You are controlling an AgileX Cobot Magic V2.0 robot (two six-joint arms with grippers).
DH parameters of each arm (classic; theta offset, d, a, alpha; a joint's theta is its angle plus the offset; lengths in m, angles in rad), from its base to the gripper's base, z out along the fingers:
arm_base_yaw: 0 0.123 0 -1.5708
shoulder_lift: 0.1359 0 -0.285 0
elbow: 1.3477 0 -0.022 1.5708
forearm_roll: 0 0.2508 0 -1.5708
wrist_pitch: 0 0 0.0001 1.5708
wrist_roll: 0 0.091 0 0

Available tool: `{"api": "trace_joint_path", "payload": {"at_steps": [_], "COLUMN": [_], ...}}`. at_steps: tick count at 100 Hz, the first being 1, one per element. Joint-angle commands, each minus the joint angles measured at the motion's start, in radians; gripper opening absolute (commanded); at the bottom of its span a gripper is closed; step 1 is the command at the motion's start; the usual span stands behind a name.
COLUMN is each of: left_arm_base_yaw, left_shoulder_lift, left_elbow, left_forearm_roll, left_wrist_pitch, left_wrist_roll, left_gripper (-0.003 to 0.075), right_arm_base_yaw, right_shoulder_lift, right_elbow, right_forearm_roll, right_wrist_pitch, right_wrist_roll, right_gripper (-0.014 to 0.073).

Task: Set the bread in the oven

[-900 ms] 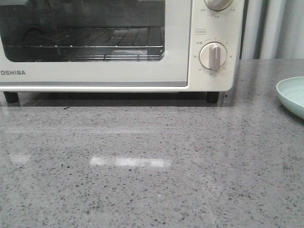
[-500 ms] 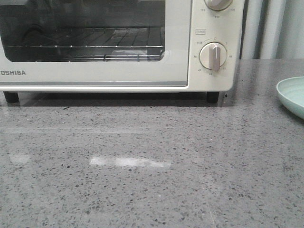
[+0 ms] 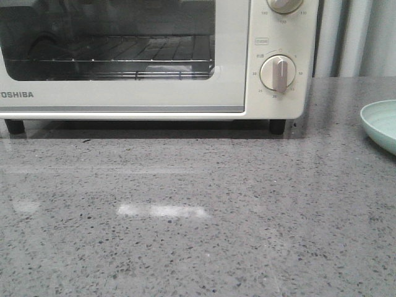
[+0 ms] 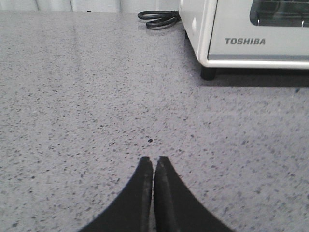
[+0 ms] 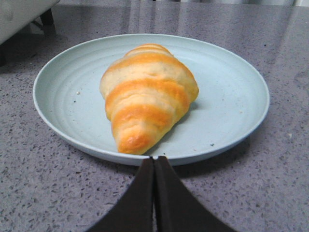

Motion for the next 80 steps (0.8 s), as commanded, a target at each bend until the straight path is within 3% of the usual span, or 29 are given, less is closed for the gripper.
{"api": "trace_joint_path", "payload": {"at_steps": [1,22,36,50,64,72,80], "left_arm_base_yaw": [-0.006,-0.006,-0.006,-0.006,-0.006,-0.006,-0.006], "left_shoulder_lift": [-0.03,-0.03,-0.03,-0.03,-0.03,-0.028,-0.028], "left_elbow": [0.023,0.023,0.023,0.023,0.023,0.023,0.023], "left_forearm_roll": [-0.079,-0.362,-0.395,-0.395,-0.395,-0.395,-0.381], "left_wrist_pitch": [-0.134,-0.474,-0.657,-0.729,-0.777,-0.784,-0.78], "left_wrist_roll": [-0.004,-0.004,-0.004,-0.004,-0.004,-0.004,-0.004], "left_gripper": [-0.0021,-0.0021,-0.0021,-0.0021,-0.0021,-0.0021,-0.0021], "right_arm_base_yaw": [-0.002,-0.002,-0.002,-0.002,-0.002,-0.002,-0.002], "right_shoulder_lift": [-0.021,-0.021,-0.021,-0.021,-0.021,-0.021,-0.021], "right_elbow": [0.012,0.012,0.012,0.012,0.012,0.008,-0.006], "right_forearm_roll": [-0.001,0.058,0.058,0.058,0.058,0.06,0.058], "right_wrist_pitch": [-0.103,-0.403,-0.625,-0.884,-1.033,-1.103,-1.036], "right_wrist_roll": [-0.007,-0.007,-0.007,-0.007,0.003,0.19,0.293], "right_gripper": [-0.0069,-0.0069,-0.0069,-0.0069,-0.0069,-0.0069,-0.0069]}}
